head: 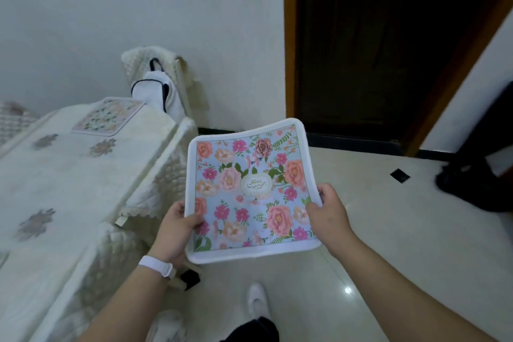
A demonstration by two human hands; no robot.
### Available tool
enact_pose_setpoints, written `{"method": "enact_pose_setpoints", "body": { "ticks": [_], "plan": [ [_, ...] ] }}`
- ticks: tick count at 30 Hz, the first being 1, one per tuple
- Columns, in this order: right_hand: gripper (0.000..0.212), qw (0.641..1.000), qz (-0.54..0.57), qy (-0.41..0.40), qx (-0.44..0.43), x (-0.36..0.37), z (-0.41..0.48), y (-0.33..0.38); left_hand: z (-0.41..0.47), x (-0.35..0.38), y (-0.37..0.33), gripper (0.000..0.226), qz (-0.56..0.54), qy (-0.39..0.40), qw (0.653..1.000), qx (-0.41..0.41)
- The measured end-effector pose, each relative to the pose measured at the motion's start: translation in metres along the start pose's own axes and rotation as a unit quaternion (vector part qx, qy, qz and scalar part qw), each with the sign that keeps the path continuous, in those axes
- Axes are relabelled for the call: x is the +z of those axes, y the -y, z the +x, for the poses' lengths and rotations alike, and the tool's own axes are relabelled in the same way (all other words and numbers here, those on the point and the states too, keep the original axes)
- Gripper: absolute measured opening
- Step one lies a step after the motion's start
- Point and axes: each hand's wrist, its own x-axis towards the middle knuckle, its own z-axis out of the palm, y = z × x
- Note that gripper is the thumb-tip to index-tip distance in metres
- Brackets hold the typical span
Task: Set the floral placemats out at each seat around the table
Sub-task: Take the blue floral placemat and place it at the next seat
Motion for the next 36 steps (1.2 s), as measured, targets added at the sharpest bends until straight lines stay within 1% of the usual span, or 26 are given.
{"method": "enact_pose_setpoints", "body": {
  "ticks": [8, 15, 17, 21, 24, 28, 34, 36],
  "plan": [
    [0.02, 0.999, -0.044, 0.029, -0.002, 0.075, 0.101, 0.052, 0.101, -0.026, -0.032, 0.028, -0.074, -0.015, 0.997, -0.016],
    [0.02, 0.994, -0.069, 0.072, -0.038, 0.175, 0.177, 0.129, 0.182, -0.093, -0.092, 0.024, -0.106, -0.035, 0.993, 0.026],
    [0.02, 0.991, -0.078, 0.09, -0.055, 0.203, 0.191, 0.145, 0.195, -0.116, -0.103, 0.019, -0.102, -0.071, 0.992, 0.038],
    [0.02, 0.981, -0.092, 0.153, -0.08, 0.262, 0.21, 0.17, 0.204, -0.161, -0.103, 0.02, -0.121, -0.142, 0.981, 0.045],
    [0.017, 0.967, -0.11, 0.206, -0.098, 0.307, 0.219, 0.183, 0.2, -0.193, -0.095, 0.021, -0.153, -0.199, 0.967, 0.038],
    [0.02, 0.947, -0.117, 0.279, -0.112, 0.362, 0.222, 0.194, 0.2, -0.23, -0.085, 0.023, -0.153, -0.279, 0.948, 0.019],
    [0.024, 0.918, -0.132, 0.354, -0.121, 0.432, 0.243, 0.205, 0.217, -0.26, -0.08, 0.026, -0.155, -0.357, 0.921, 0.008],
    [0.021, 0.906, -0.14, 0.382, -0.115, 0.455, 0.26, 0.207, 0.229, -0.266, -0.077, 0.027, -0.171, -0.379, 0.91, 0.001]
  ]
}}
